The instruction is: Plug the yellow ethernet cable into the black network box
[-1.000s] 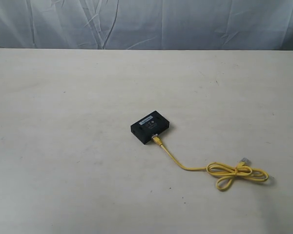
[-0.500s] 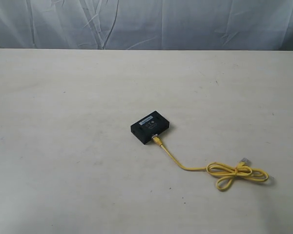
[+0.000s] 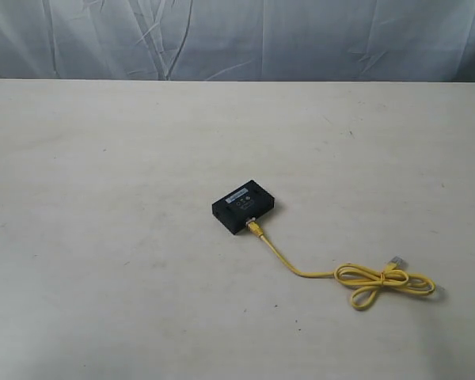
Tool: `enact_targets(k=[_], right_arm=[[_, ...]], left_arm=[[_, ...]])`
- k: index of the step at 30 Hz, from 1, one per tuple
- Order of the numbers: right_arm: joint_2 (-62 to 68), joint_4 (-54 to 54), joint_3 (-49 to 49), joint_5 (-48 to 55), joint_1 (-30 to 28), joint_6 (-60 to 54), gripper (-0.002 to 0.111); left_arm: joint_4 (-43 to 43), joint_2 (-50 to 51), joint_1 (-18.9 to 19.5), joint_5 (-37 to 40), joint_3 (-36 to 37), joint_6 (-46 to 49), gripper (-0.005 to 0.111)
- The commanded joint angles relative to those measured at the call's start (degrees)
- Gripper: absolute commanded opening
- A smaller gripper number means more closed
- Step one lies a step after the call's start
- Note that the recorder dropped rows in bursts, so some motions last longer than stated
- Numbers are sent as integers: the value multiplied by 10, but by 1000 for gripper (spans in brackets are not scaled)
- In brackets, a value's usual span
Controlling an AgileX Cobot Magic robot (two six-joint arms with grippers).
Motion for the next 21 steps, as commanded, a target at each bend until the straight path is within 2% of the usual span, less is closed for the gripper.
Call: enact_targets(k=[1, 21], right_arm=[[-4, 1, 1, -6, -3, -2, 0], [-4, 1, 1, -6, -3, -2, 0]], left_arm=[[-9, -3, 1, -17, 3, -89, 0], [7, -3, 1, -17, 3, -103, 0]])
